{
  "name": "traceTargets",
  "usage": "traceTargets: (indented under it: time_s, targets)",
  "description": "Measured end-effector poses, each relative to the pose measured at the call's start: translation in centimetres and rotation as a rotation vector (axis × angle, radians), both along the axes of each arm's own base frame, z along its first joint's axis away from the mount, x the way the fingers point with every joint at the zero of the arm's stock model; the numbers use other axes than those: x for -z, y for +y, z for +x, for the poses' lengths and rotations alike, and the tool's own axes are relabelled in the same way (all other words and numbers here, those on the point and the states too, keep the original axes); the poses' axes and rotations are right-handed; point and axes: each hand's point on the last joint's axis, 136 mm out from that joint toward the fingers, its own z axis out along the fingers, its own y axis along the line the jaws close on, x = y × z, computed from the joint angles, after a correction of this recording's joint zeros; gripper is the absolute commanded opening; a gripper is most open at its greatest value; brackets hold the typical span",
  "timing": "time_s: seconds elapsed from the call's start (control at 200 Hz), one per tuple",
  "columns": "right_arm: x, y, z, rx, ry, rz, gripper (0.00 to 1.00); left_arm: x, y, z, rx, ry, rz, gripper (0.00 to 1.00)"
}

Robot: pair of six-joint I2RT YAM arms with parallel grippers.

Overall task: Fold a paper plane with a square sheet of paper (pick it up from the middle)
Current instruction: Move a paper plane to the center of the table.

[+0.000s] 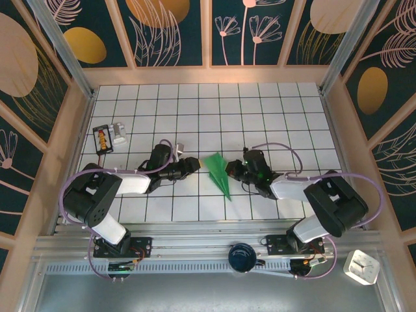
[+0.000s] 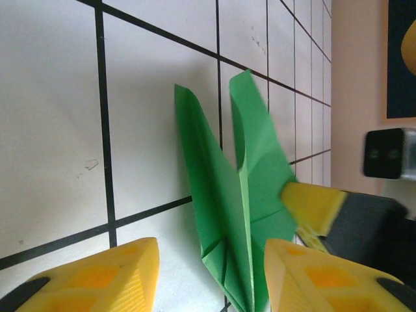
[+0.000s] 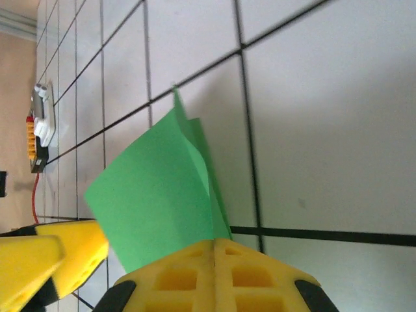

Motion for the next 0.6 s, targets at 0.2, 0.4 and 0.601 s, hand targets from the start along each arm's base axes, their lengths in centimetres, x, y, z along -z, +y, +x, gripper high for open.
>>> traceTargets:
  time_s: [0.2, 0.4, 0.601]
  targets:
    - [1.8, -1.5, -0.7, 0.027, 0.035, 0.035, 0.0, 0.2, -1.0, -1.2, 0.026, 0.021, -0.013, 0.48]
    - [1.8, -1.7, -0.6, 0.044, 0.027, 0.065, 0.0, 0.4, -4.1, -2.4, 0.128, 0.044, -0.025, 0.39]
    - [1.9, -1.8, -0.6, 0.049, 0.024, 0.075, 0.0, 1.2, -6.0, -2.4, 0.19, 0.073, -0.03, 0.37]
